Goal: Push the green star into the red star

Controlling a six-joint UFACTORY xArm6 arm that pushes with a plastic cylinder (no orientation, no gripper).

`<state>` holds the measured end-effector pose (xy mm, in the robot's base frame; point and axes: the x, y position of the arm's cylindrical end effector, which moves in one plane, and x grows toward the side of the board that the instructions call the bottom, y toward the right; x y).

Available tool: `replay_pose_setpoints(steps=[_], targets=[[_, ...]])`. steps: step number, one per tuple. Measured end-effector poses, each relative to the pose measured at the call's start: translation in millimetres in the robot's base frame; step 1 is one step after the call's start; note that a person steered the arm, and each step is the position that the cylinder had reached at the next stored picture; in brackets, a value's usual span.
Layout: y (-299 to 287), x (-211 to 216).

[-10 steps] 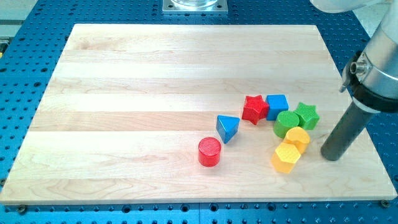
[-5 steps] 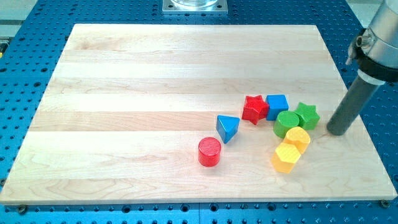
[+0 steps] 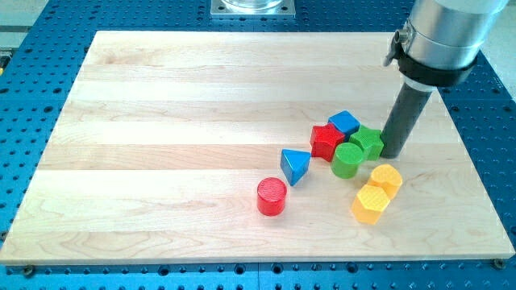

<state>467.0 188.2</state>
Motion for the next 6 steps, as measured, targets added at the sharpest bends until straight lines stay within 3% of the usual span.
replay_pose_setpoints(steps=[1,4,6], targets=[[-3,-9],[-8,25],[-57,36]])
